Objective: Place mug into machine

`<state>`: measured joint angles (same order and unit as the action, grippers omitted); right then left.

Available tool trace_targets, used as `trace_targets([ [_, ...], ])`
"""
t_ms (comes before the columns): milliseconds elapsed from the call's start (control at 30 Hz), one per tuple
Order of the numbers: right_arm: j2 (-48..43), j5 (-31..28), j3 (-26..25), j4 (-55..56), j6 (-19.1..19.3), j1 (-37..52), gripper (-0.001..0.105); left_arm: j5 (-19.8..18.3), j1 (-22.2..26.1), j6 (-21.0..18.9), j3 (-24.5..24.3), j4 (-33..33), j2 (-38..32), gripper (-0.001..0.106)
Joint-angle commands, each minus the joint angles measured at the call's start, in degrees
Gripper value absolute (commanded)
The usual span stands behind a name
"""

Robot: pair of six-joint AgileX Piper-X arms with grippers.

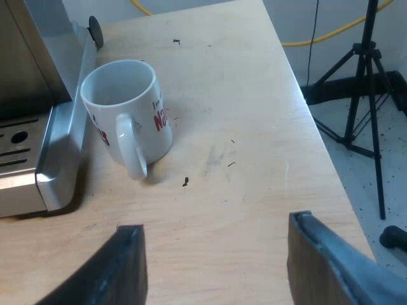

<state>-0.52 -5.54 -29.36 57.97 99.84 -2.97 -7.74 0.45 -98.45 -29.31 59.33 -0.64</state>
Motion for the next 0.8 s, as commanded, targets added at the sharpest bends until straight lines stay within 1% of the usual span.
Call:
trace_targets([
  [33, -2.49, 0.27, -0.13, -0.24, 0.22, 0.14, 0.051, -0.63, -0.07, -0.27, -0.28, -0.89, -7.98, 0.066],
  [333, -2.49, 0.44, -0.13, -0.24, 0.22, 0.14, 0.051, -1.05, -0.07, -0.27, -0.28, -0.89, -7.98, 0.066],
  [400, -2.49, 0.87, -0.13, -0.24, 1.29, 0.14, 0.051, -1.76, -0.07, -0.27, -0.28, -0.89, -7.86, 0.066],
  [467, -2.2, 1.74, -0.61, 0.08, 2.42, 0.14, 0.051, -3.04, -0.07, -0.27, -0.41, -0.89, -7.54, 0.066],
  [500, -1.93, 1.93, -1.26, 0.37, 2.43, 0.14, 0.051, -4.39, -0.07, -0.27, -0.7, -0.89, -7.15, 0.067],
  [533, -1.74, 1.98, -1.57, 0.56, 2.42, 0.14, 0.051, -4.92, -0.07, -0.27, -0.92, -0.89, -6.94, 0.068],
  [600, -0.35, 1.98, -3.9, 1.67, 2.42, 0.14, 0.051, -7.38, -0.07, -0.81, -2.42, -0.89, -5.65, 0.073],
  [633, -0.04, 1.98, -4.57, 1.91, 2.42, 0.14, 0.051, -7.71, -0.07, -0.81, -2.71, -0.89, -5.23, 0.074],
  [700, 1.83, 1.98, -7.08, 2.76, 2.82, 0.14, 0.051, -8.14, -0.07, -2.61, -4.48, -1.14, -3.56, 0.075],
  [733, 2.59, 1.98, -7.75, 3.08, 3.03, 0.14, 0.051, -8.93, -0.07, -2.82, -5.05, -1.31, -3.07, 0.075],
  [800, 5.02, 3.37, -10.4, 3.89, 3.67, 0.14, 0.051, -12.38, -0.07, -3.52, -6.23, -2.71, -1.12, 0.075],
])
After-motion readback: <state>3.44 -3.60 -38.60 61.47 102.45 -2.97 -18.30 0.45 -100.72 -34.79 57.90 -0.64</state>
